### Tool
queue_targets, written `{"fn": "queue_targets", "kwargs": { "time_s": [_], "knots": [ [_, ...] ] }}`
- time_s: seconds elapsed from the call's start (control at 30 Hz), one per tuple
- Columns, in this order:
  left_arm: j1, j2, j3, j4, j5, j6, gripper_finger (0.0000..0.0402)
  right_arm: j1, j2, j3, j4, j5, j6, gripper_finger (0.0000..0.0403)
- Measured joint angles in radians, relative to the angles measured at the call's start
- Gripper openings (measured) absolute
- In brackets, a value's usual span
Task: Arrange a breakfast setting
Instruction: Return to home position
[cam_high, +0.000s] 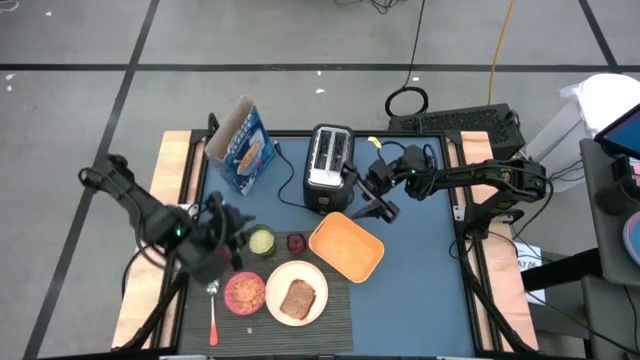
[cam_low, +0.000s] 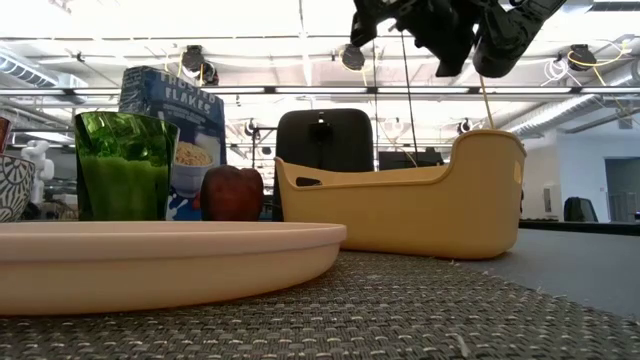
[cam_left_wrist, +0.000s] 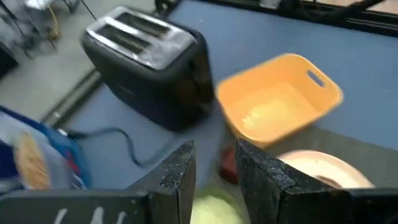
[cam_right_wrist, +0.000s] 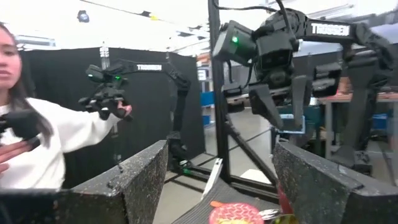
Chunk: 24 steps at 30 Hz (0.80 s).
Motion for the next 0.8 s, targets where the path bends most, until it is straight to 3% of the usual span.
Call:
{"fn": "queue_targets", "kwargs": {
  "time_s": [0.5,0.8],
  "knots": [
    [0.272,-0.288,0.0,0.394,0.032,0.868,0.0115,-0.014,0.0,0.0,0.0,0.042,-0.002,0.0281],
    [0.433,-0.411,-0.004,0.476,0.208,1.05,0.0115,-0.014,0.0,0.0,0.0,0.042,-0.008,0.0281]
  ]
}}
